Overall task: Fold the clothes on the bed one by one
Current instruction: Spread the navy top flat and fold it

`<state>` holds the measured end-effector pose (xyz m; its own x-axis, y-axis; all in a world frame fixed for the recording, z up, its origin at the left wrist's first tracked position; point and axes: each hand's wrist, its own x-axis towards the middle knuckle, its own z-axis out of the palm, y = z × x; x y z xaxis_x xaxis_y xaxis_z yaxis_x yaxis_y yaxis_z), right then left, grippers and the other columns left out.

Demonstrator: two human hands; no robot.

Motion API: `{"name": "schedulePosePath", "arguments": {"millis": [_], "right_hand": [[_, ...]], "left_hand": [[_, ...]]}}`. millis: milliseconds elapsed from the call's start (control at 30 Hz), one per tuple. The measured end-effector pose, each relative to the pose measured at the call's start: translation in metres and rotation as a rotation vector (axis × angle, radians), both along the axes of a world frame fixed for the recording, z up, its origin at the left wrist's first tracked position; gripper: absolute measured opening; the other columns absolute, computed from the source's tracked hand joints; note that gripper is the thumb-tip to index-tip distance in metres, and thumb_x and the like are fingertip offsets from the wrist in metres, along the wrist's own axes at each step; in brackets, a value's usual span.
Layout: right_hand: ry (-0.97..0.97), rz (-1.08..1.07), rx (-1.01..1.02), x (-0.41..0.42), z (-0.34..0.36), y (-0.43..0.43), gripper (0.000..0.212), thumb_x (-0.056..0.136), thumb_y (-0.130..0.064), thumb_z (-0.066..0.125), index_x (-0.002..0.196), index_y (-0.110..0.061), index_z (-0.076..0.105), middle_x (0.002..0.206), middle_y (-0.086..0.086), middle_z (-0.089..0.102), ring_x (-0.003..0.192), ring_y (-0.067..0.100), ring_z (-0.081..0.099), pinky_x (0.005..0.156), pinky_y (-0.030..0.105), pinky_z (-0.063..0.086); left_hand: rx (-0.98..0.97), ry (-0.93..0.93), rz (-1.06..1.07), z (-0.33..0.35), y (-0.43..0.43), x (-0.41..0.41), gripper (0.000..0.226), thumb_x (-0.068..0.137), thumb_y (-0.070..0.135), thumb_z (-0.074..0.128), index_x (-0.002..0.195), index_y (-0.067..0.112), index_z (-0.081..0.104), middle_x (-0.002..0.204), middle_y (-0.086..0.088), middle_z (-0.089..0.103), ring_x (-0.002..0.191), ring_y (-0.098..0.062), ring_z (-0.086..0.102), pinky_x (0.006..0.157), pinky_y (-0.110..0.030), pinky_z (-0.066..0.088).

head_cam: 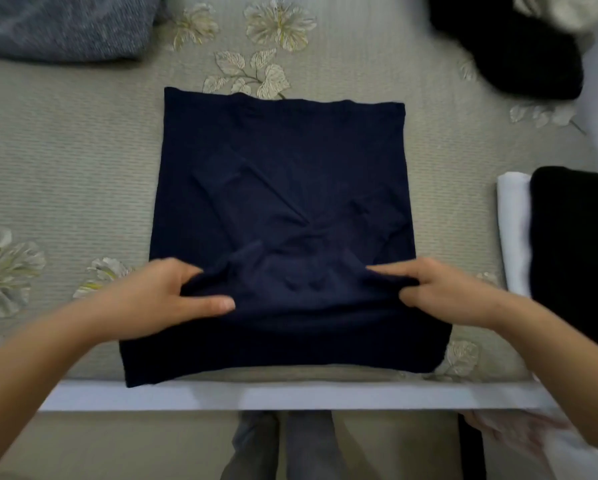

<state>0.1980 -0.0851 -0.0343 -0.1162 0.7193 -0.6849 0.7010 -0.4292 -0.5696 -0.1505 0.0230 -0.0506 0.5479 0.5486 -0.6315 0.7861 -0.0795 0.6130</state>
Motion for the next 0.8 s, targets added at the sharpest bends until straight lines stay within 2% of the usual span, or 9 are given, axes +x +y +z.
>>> {"name": "schedulePosePath", "arguments": {"millis": [100, 200, 333, 400, 433, 533, 633, 700, 800], "right_hand": [[0.014, -0.038, 0.051, 0.013, 0.008, 0.047, 0.075, 0.079, 0.006, 0.043, 0.097, -0.065, 0.062, 0.1, -0.036, 0.066, 0.097, -0.015, 0.059, 0.075, 0.001, 0.041], [-0.005, -0.058, 0.081, 0.024, 0.02, 0.099, 0.066, 0.078, 0.005, 0.042, 0.098, -0.052, 0.069, 0.094, -0.026, 0.071, 0.088, -0.008, 0.064, 0.068, 0.005, 0.046], [-0.106, -0.124, 0.156, 0.04, 0.025, 0.171, 0.047, 0.073, 0.001, 0.044, 0.099, -0.024, 0.073, 0.092, -0.003, 0.073, 0.087, 0.013, 0.066, 0.075, 0.027, 0.052], [-0.161, -0.217, 0.226, 0.045, 0.016, 0.202, 0.039, 0.074, -0.002, 0.048, 0.104, -0.014, 0.069, 0.102, 0.008, 0.07, 0.098, 0.024, 0.064, 0.082, 0.035, 0.05], [-0.194, -0.28, 0.277, 0.045, 0.008, 0.212, 0.041, 0.078, -0.005, 0.051, 0.115, -0.016, 0.066, 0.113, 0.008, 0.067, 0.107, 0.026, 0.061, 0.09, 0.037, 0.048], [-0.293, -0.532, 0.471, 0.036, -0.023, 0.21, 0.053, 0.088, -0.018, 0.056, 0.14, -0.016, 0.044, 0.132, 0.007, 0.054, 0.12, 0.022, 0.052, 0.104, 0.037, 0.041], [-0.252, -0.656, 0.479, 0.016, -0.059, 0.162, 0.048, 0.089, -0.018, 0.058, 0.136, -0.013, 0.047, 0.131, 0.007, 0.053, 0.121, 0.022, 0.049, 0.106, 0.04, 0.038], [-0.335, -0.629, 0.46, 0.004, -0.08, 0.116, 0.047, 0.087, -0.018, 0.06, 0.133, -0.015, 0.049, 0.132, 0.004, 0.052, 0.124, 0.022, 0.044, 0.108, 0.045, 0.033], [-0.473, -0.658, 0.401, -0.001, -0.099, 0.057, 0.048, 0.087, -0.027, 0.059, 0.133, -0.021, 0.045, 0.135, 0.0, 0.047, 0.128, 0.021, 0.036, 0.108, 0.048, 0.025]], "left_hand": [[0.205, 0.004, 0.018, 0.005, 0.044, 0.018, 0.055, 0.064, 0.078, 0.049, 0.083, 0.031, 0.07, 0.08, 0.016, 0.072, 0.076, -0.001, 0.066, 0.077, -0.032, 0.054], [0.372, 0.06, -0.057, 0.012, 0.091, 0.041, 0.063, 0.064, 0.079, 0.043, 0.081, 0.023, 0.067, 0.076, 0.007, 0.069, 0.073, -0.014, 0.065, 0.074, -0.039, 0.052], [0.62, 0.137, -0.053, 0.014, 0.166, 0.066, 0.068, 0.067, 0.078, 0.042, 0.081, 0.016, 0.065, 0.073, -0.002, 0.064, 0.071, -0.025, 0.058, 0.069, -0.038, 0.049], [0.785, 0.132, 0.123, 0.005, 0.196, 0.073, 0.054, 0.078, 0.069, 0.052, 0.084, 0.015, 0.059, 0.08, -0.008, 0.063, 0.079, -0.032, 0.058, 0.07, -0.039, 0.047], [0.826, 0.104, 0.243, -0.002, 0.205, 0.076, 0.045, 0.083, 0.061, 0.057, 0.092, 0.017, 0.056, 0.093, -0.011, 0.064, 0.088, -0.034, 0.059, 0.075, -0.041, 0.046], [0.787, 0.047, 0.483, -0.032, 0.19, 0.081, 0.046, 0.092, 0.043, 0.055, 0.125, 0.013, 0.047, 0.125, -0.018, 0.053, 0.115, -0.036, 0.049, 0.094, -0.045, 0.039], [0.751, 0.075, 0.59, -0.063, 0.122, 0.075, 0.049, 0.094, 0.035, 0.053, 0.134, 0.007, 0.043, 0.131, -0.022, 0.047, 0.12, -0.038, 0.043, 0.102, -0.048, 0.035], [0.705, 0.174, 0.666, -0.082, 0.072, 0.065, 0.051, 0.094, 0.033, 0.053, 0.136, 0.007, 0.04, 0.134, -0.023, 0.044, 0.124, -0.04, 0.039, 0.106, -0.052, 0.029], [0.566, 0.35, 0.941, -0.099, 0.017, 0.051, 0.053, 0.095, 0.035, 0.051, 0.14, 0.009, 0.035, 0.14, -0.023, 0.038, 0.13, -0.041, 0.03, 0.107, -0.057, 0.021]]}}
